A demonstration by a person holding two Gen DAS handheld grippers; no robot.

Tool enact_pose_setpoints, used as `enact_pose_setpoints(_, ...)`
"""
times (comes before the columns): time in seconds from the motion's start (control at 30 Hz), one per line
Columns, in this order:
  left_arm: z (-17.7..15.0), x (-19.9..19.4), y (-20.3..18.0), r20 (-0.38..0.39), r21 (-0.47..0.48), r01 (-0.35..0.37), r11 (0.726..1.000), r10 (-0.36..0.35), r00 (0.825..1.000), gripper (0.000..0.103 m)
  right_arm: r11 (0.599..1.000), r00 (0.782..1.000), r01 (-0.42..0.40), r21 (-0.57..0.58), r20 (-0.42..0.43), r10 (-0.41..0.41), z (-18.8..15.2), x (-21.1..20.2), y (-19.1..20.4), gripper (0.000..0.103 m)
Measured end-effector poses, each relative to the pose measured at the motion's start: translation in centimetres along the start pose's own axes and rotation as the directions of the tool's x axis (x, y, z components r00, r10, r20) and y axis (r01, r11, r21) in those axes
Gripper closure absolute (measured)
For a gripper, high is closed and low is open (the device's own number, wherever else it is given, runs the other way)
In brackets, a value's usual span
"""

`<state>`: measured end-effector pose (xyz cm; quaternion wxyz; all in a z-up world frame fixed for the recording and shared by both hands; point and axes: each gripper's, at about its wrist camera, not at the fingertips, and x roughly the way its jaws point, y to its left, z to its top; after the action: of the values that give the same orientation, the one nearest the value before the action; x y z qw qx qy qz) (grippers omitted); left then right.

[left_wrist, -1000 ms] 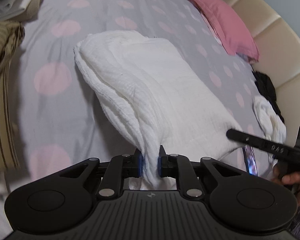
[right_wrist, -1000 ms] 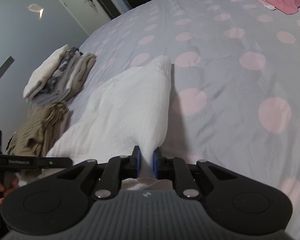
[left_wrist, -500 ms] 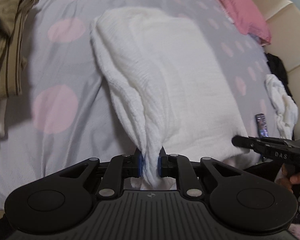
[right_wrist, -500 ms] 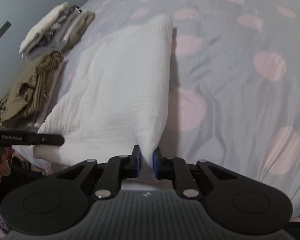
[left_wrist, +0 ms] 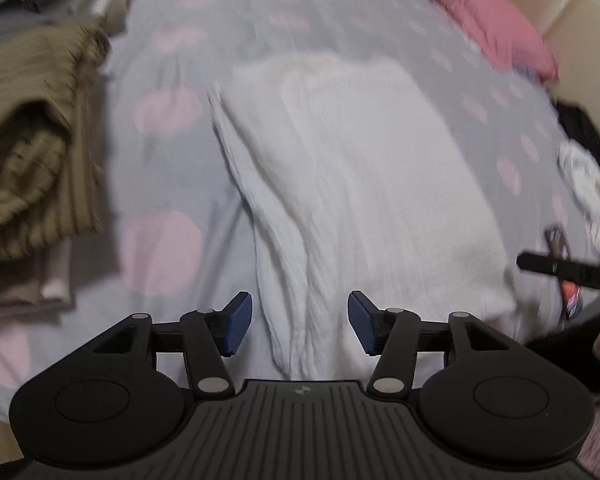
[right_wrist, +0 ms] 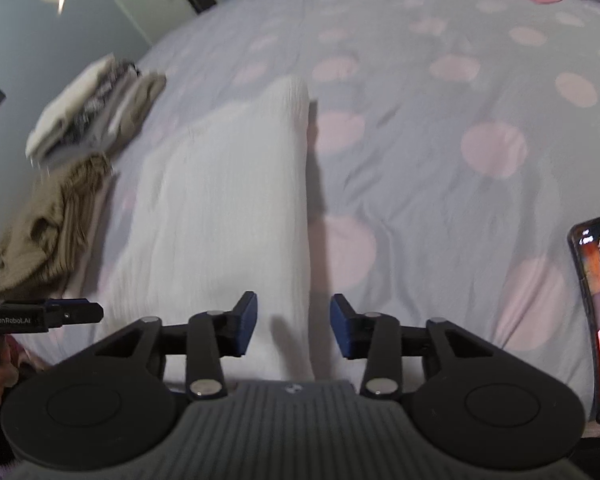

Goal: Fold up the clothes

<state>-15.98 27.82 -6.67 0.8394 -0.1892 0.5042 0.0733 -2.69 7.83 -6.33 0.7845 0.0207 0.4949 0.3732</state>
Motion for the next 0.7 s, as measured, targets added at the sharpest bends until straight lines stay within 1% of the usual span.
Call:
enact_pose_setpoints(0.03,0.4,-0.4,0.1,0.025,-0.018,0.009,1.000,-0.009,1.000,0.046,1.000,1.000,-0.006,-0.004,0.005,0.006,0.0,-0.1,0.2,0.055)
enact_pose_setpoints(0.17,1.5,-1.3,0.8,0.102,-0.084,0.037,0.996,-0.029,0.994,0.045,0.999,1.000,-0.023,-0.031,0.005,0.023,-0.2,-0.5,1.1,0.051)
enact_pose_setpoints(0.3,2.2,-0.8,1.0,0.135,-0.105,0.052,0.993,-0.038,0.990,0.045,0.999,1.000,-0.016,-0.046,0.010,0.016,-0.2,-0.5,1.6,0.049)
enact_pose_setpoints(0.37,2.2,-0.4,1.1,0.147,-0.102,0.064,0.993,-0.048,0.988,0.044,0.999,1.000,-0.008,-0.041,0.009,0.008,-0.2,-0.4,1.5,0.045)
enact_pose_setpoints(0.43,2.2,0.4,1.5,0.141,-0.108,0.066,0.992,-0.050,0.989,0.044,1.000,1.000,-0.002,-0.031,0.001,0.002,-0.2,0.0,1.4,0.042)
enact_pose_setpoints(0.47,2.2,0.7,1.7,0.128,-0.116,0.061,0.991,-0.046,0.991,0.044,1.000,1.000,-0.002,-0.027,-0.005,0.001,-0.2,0.3,1.4,0.041)
enact_pose_setpoints(0.6,2.4,1.5,2.7,0.119,-0.143,0.056,0.988,-0.039,0.992,0.044,1.000,0.999,-0.014,-0.015,-0.032,0.013,0.2,1.4,1.8,0.042)
enact_pose_setpoints(0.7,2.5,2.1,3.5,0.097,-0.175,0.052,0.983,-0.035,0.995,0.044,0.999,0.998,-0.027,-0.028,-0.049,0.026,1.3,2.4,2.7,0.042)
